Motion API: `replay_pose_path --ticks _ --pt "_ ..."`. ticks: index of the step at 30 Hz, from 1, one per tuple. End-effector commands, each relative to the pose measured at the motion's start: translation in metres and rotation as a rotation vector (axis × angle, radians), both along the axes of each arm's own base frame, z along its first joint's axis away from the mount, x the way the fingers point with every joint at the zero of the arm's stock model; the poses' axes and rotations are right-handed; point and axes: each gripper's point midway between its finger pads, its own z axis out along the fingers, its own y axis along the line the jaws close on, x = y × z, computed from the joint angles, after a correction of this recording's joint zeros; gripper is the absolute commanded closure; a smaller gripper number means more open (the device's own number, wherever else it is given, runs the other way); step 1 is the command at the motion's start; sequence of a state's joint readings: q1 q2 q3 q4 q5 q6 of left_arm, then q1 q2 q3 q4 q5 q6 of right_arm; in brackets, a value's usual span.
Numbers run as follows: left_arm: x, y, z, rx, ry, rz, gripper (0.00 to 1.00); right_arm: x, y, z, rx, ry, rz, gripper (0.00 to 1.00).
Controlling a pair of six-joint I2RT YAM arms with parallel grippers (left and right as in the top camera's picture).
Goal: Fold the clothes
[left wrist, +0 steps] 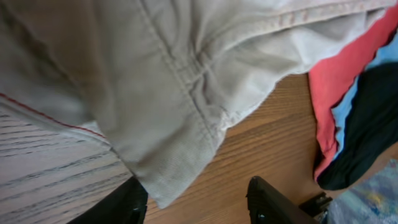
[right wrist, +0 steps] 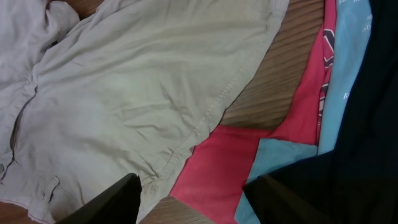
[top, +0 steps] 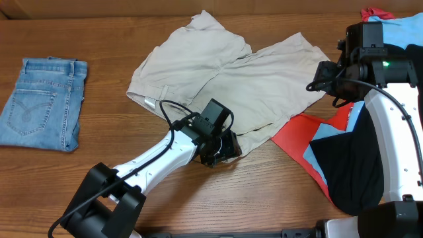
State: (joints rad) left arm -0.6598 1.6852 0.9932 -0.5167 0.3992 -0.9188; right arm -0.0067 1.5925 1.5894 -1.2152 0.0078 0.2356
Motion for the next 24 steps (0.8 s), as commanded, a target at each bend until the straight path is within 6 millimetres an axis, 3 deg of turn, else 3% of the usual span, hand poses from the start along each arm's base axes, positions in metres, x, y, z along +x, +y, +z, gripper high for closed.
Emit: replay_pose_path --ticks 1,4,9,10,14,19,24 --pt "-0.002 0.006 -0.007 0.033 0.017 0.028 0.5 0.003 -0.003 0.017 -0.008 -0.053 -0.009 0.37" --pt "-0.002 0.006 -0.007 0.034 0.018 0.031 0.7 0.003 -0.003 0.017 -0.008 -0.051 -0.009 0.37" --pt "-0.004 0.009 -0.011 0.044 0.033 0.057 0.87 0.001 -0.003 0.017 -0.008 -0.046 -0.009 0.37" --pt "-0.004 0.01 -0.012 0.047 0.033 0.057 0.96 0.001 -0.003 0.017 -0.008 -0.046 -0.009 0.37" --pt "-0.004 0.02 -0.016 0.091 0.036 0.07 0.96 0.001 -0.003 0.016 -0.008 -0.044 -0.009 0.37" --pt "0.005 0.078 -0.022 0.203 0.091 0.161 0.96 -0.001 -0.004 0.015 -0.018 -0.035 -0.008 0.37" --pt "0.037 0.169 -0.012 0.265 0.05 0.266 0.96 -0.003 -0.004 0.015 -0.027 -0.028 0.015 0.34"
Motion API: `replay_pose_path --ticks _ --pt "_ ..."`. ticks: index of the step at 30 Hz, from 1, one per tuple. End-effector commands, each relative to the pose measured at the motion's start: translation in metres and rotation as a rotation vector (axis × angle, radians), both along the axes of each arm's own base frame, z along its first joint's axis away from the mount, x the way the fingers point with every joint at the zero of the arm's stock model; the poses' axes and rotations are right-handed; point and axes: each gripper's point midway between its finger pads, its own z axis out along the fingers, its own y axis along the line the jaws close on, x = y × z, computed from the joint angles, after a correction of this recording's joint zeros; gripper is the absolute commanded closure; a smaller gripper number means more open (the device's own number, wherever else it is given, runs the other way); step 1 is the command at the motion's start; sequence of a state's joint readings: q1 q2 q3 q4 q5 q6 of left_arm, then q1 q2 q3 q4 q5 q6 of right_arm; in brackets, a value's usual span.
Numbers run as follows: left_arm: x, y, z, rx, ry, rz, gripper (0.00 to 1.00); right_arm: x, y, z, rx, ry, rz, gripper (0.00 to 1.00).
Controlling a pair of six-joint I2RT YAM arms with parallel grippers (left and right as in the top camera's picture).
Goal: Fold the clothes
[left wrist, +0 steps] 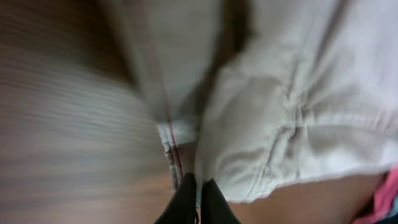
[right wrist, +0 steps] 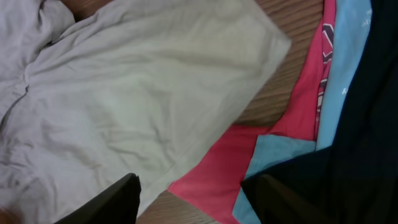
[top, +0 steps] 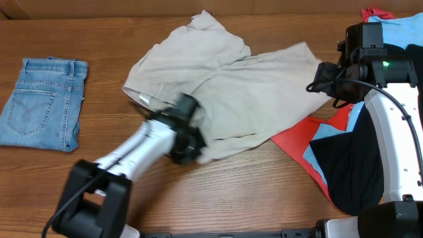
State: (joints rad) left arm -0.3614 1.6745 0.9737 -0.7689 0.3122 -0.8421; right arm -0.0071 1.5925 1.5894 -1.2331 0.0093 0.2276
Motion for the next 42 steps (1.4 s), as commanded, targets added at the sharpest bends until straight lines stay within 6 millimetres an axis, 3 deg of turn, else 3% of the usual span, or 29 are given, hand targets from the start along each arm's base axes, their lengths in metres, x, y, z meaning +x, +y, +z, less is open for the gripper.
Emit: replay_pose_path --ticks 1,3,5,8,12,14,28,42 --pt "0.027 0.069 0.012 0.076 -0.114 0.033 0.96 0.001 -0.003 0.016 -0.023 -0.043 0.009 0.33" --pt "0.039 0.105 0.022 0.052 -0.148 0.123 0.96 -0.001 -0.003 0.015 -0.022 -0.035 0.009 0.32" --pt "0.045 0.12 0.03 -0.012 -0.169 0.177 0.96 -0.003 -0.003 0.014 -0.022 -0.026 0.009 0.32" --pt "0.045 0.128 0.037 -0.106 -0.178 0.21 0.96 -0.005 -0.005 0.009 -0.012 -0.012 -0.022 0.41" --pt "0.029 0.136 0.032 -0.067 -0.117 0.204 0.96 -0.006 -0.02 -0.009 0.013 0.008 -0.127 0.86" --pt "0.023 0.135 0.031 -0.059 -0.093 0.197 0.96 -0.008 -0.023 -0.021 0.037 0.026 -0.142 0.94" --pt "0.021 0.124 0.03 -0.05 -0.091 0.15 0.96 -0.059 -0.011 -0.147 0.114 0.214 -0.152 0.95" --pt "0.018 0.128 0.028 -0.024 -0.078 0.151 0.96 -0.066 -0.023 -0.193 0.047 0.158 -0.18 0.94"
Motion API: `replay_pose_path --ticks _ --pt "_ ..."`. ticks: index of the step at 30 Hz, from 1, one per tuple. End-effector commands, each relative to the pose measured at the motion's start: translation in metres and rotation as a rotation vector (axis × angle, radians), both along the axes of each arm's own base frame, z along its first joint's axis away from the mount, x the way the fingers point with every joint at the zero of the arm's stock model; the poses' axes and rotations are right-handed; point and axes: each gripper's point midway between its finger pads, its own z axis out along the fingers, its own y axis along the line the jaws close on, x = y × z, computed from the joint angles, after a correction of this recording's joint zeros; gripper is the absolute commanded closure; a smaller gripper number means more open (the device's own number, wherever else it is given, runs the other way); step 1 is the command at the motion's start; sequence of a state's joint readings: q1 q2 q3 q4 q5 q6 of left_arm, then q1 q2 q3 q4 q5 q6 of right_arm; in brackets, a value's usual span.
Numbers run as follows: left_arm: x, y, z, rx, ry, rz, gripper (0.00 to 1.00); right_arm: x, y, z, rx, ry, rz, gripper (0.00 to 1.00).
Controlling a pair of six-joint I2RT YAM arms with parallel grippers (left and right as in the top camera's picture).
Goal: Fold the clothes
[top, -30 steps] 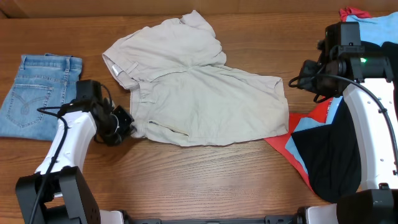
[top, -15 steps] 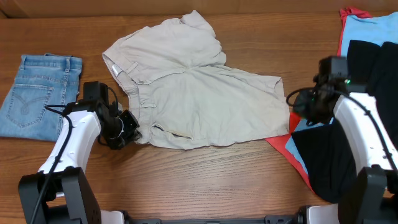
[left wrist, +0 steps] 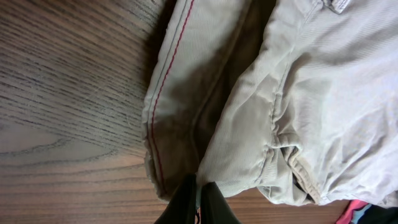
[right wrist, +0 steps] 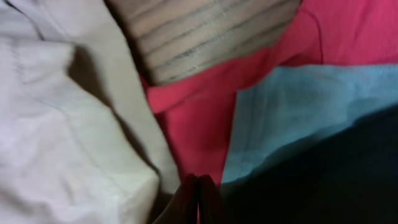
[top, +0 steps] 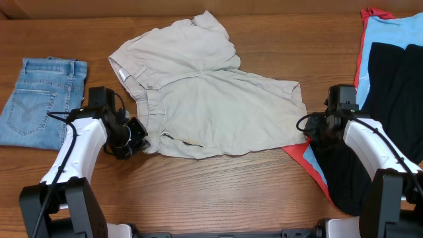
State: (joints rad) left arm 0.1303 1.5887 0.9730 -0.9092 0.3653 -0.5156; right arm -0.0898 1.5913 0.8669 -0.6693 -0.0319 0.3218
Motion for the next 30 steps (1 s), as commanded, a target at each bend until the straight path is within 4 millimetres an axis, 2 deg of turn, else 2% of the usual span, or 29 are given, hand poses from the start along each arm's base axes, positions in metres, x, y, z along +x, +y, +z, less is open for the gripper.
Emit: replay_pose_path --ticks 1,8,12,16,20,24,28,30 --pt "0.002 0.0 0.005 0.015 -0.028 -0.029 0.96 -0.008 -0.006 -0.008 -0.04 0.007 -0.022 0.94" --pt "0.002 0.0 0.005 0.015 -0.027 -0.029 0.96 -0.019 -0.015 -0.025 -0.093 0.006 -0.041 0.94" --pt "0.0 -0.001 0.005 0.013 -0.02 -0.029 0.96 -0.028 -0.032 -0.03 -0.185 0.039 -0.067 0.94" --pt "-0.001 -0.001 0.005 0.013 -0.016 -0.03 0.96 -0.037 -0.058 -0.034 -0.255 0.076 -0.149 0.94" --pt "-0.002 -0.001 0.005 0.014 -0.019 -0.047 0.96 -0.047 -0.094 -0.041 -0.254 0.098 -0.296 0.94" --pt "-0.003 -0.001 0.005 0.016 -0.018 -0.057 0.96 -0.065 -0.134 -0.04 -0.222 0.102 -0.52 0.94" --pt "-0.007 0.002 0.004 0.036 -0.002 -0.06 0.96 -0.072 -0.161 -0.036 -0.142 0.069 -0.65 0.86" --pt "-0.012 0.006 0.002 0.058 0.021 -0.062 0.96 -0.073 -0.172 -0.031 -0.116 0.049 -0.697 0.86"
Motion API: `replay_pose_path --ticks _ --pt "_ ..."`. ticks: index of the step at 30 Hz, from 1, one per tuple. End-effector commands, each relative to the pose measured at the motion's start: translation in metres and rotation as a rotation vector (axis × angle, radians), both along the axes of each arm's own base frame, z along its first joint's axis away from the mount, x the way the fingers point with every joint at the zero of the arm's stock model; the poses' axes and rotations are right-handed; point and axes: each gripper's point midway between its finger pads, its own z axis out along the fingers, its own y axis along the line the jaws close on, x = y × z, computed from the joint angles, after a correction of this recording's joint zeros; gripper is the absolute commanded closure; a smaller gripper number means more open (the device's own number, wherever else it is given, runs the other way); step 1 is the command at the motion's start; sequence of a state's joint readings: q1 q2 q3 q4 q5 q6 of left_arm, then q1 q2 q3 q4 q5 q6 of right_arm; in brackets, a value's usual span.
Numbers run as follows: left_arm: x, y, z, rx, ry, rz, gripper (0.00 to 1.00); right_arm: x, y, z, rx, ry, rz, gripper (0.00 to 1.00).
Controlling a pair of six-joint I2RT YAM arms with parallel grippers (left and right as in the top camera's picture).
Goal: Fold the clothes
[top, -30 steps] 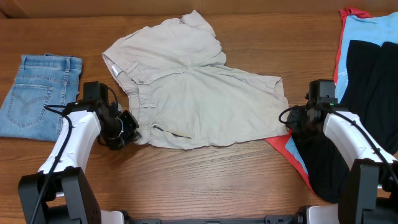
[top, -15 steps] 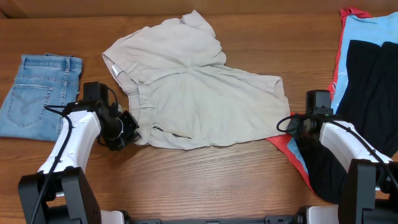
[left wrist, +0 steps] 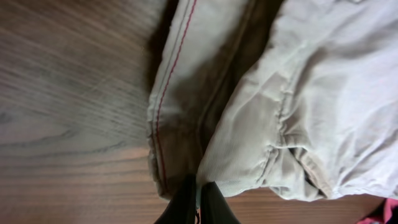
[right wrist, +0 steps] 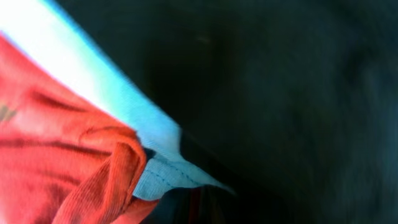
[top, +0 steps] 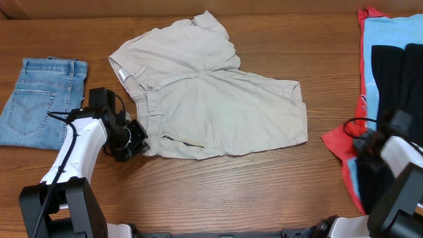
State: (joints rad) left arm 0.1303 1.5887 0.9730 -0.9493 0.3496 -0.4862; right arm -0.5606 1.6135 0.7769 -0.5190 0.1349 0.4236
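Note:
The beige shorts (top: 211, 106) lie spread flat in the middle of the table. My left gripper (top: 134, 140) is at their lower left corner, shut on the hem; in the left wrist view the fingers (left wrist: 199, 198) pinch the beige cloth (left wrist: 311, 93) next to a red-stitched edge. My right gripper (top: 367, 147) is at the right side, shut on the red and blue cloth (top: 337, 140), now apart from the shorts. The right wrist view shows red folds (right wrist: 56, 143), a blue hem and black cloth close up, with the gripper (right wrist: 198, 202) buried in them.
Folded blue jeans (top: 43, 102) rest at the far left. A heap of blue (top: 390, 33) and black (top: 396, 86) clothes covers the right edge. Bare wooden table (top: 231, 192) runs along the front.
My right gripper has moved right, away from the shorts' right edge, and the red cloth has gone with it, off from under the shorts. The left gripper and shorts have hardly moved.
First my left gripper stood open at the shorts' front hem and the right was open over their right leg. Then the left was shut on the hem, further left. Later the shorts lay flat to the left, the right shut on red cloth, now clear of them.

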Motion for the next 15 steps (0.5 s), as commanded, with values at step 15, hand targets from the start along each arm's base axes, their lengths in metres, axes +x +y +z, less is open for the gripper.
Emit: replay_pose_path --ticks 15 --pt "-0.051 0.066 -0.002 0.357 0.228 0.097 0.96 0.061 0.01 0.075 0.211 -0.189 0.155 0.72"
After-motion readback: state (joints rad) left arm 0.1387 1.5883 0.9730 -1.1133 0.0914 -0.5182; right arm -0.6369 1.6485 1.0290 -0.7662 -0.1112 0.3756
